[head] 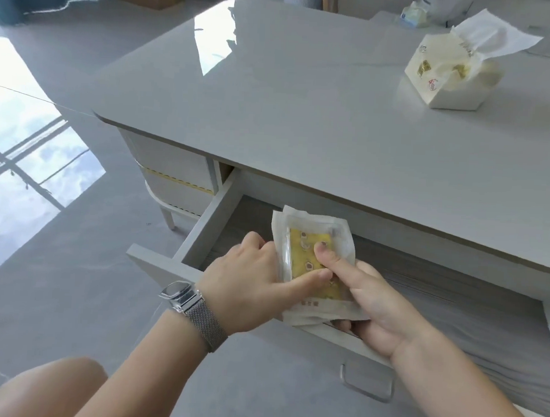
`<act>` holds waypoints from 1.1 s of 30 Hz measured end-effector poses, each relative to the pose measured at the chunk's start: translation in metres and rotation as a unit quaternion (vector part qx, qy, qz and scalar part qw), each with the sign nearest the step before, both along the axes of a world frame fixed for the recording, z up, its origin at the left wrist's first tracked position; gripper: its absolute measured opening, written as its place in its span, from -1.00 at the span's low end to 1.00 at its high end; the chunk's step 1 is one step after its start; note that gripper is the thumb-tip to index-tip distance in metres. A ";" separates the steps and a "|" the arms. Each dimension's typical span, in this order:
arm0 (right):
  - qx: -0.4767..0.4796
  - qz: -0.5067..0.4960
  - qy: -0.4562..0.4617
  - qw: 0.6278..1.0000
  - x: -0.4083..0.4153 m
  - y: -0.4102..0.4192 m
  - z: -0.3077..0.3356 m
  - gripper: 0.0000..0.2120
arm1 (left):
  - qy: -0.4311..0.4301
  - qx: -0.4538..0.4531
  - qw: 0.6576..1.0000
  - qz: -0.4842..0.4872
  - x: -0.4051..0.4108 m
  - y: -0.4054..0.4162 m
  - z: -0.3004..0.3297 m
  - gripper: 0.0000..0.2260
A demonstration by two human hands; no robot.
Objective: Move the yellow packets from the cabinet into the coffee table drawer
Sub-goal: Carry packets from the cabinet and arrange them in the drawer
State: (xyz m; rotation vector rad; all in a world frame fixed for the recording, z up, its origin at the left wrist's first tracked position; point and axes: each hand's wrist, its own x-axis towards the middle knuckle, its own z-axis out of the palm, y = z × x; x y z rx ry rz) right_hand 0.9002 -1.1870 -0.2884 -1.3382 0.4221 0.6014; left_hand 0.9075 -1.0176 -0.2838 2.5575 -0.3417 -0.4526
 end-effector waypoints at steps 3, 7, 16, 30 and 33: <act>-0.016 -0.030 0.025 0.999 -0.001 0.000 -0.007 -0.60 | 0.068 0.120 0.989 -0.042 -0.006 0.000 0.006 -0.20; -0.030 -0.021 0.076 0.996 0.009 0.001 -0.015 -0.54 | 0.081 0.125 0.988 -0.031 -0.012 0.001 0.010 -0.24; -0.124 0.006 0.088 0.988 0.093 0.058 -0.059 -0.54 | 0.095 0.108 0.987 -0.066 0.002 0.015 -0.001 -0.57; -0.165 0.114 -0.004 0.980 0.124 0.110 -0.097 -0.89 | 0.063 0.137 0.988 -0.022 0.018 0.046 -0.006 -0.68; -0.263 0.223 -0.055 0.937 0.122 0.105 -0.089 -0.85 | 0.074 0.149 0.985 -0.038 0.018 0.041 -0.007 -0.63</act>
